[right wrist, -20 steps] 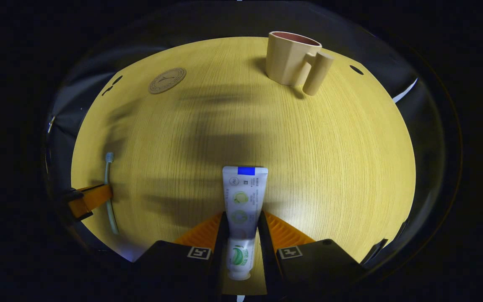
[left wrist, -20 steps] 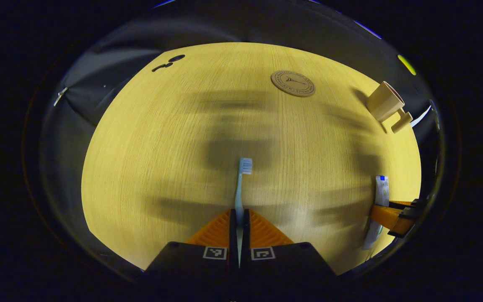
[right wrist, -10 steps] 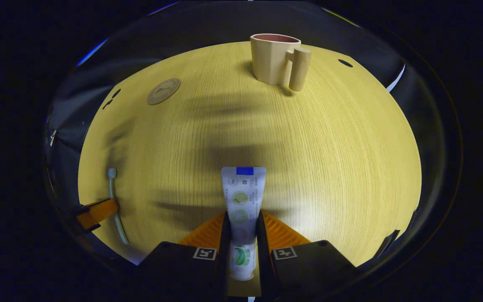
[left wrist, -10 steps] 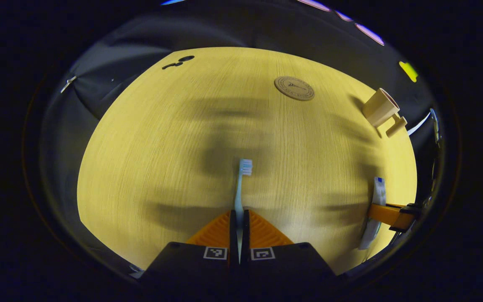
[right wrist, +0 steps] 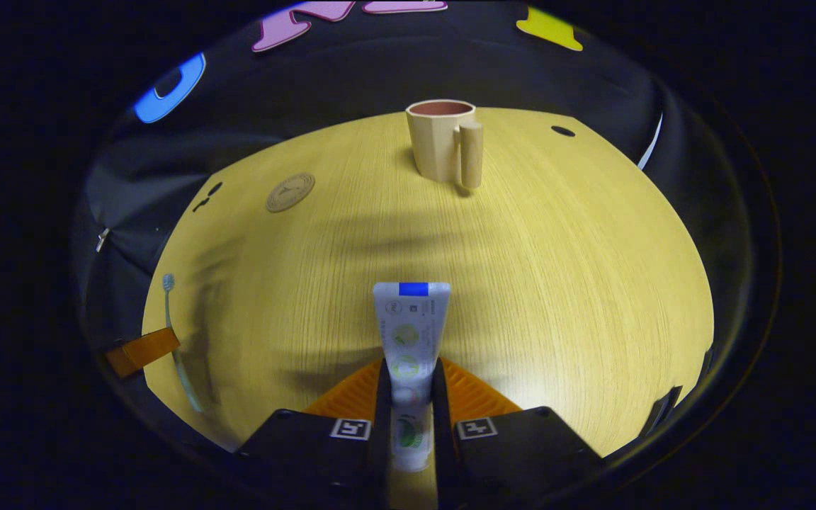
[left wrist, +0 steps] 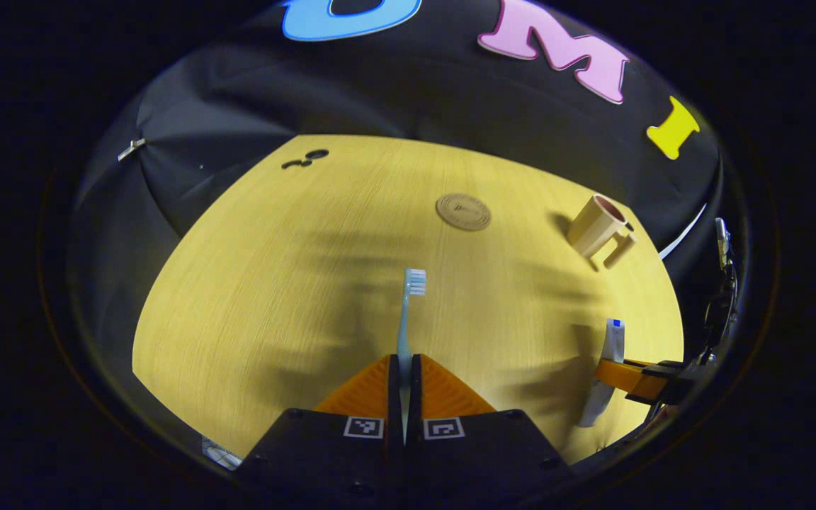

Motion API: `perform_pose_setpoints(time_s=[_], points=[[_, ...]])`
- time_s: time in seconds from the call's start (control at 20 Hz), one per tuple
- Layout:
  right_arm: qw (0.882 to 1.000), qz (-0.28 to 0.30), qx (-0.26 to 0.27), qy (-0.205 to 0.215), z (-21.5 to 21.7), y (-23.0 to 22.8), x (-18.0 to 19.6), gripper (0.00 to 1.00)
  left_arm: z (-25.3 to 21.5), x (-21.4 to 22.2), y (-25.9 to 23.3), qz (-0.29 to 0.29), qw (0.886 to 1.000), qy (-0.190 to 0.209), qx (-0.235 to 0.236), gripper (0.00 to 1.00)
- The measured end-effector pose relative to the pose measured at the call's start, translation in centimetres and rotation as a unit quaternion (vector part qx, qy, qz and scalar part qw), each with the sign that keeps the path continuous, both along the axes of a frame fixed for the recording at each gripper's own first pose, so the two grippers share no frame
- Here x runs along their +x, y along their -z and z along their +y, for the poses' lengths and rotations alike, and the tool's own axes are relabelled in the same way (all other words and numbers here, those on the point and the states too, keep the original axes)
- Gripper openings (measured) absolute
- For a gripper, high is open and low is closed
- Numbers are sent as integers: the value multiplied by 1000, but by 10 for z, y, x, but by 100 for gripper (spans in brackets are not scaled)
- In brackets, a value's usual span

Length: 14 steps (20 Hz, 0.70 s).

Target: Put the toothbrush and toothpaste on the desktop into the cup, then pick up the cup and place it on the coaster on the desktop.

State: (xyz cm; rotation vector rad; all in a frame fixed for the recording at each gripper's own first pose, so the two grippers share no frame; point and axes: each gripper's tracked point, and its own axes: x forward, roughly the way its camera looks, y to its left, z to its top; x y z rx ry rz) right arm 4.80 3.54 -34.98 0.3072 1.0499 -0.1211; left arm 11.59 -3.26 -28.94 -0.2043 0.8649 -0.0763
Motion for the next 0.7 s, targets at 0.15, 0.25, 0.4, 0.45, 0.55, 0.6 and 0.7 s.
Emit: perform_pose_setpoints(time_s=[0.15, 0.25, 0.4, 0.45, 0.55, 0.6, 0.7], points=[[999, -39, 10, 5, -4, -4, 6, 28, -13, -3, -14, -33, 999, 4, -11, 6], [998, -64, 6, 2, -6, -8, 7, 28, -17, -5, -19, -44, 999, 2, -14, 6], [992, -123, -2, -9, -8, -24, 11, 28, -22, -6, -29, -66, 998, -5, -22, 6], [990, -144, -5, -10, -10, -31, 14, 28, -23, -4, -32, -76, 997, -6, -22, 6], [982, -186, -14, -10, -15, -47, 20, 28, -25, -1, -45, -102, 994, -7, -23, 6], [979, -204, -19, -8, -19, -56, 24, 28, -27, 1, -52, -117, 993, -7, -24, 6], [970, -241, -30, -3, -28, -78, 32, 28, -34, 5, -70, -146, 989, -7, -31, 6]])
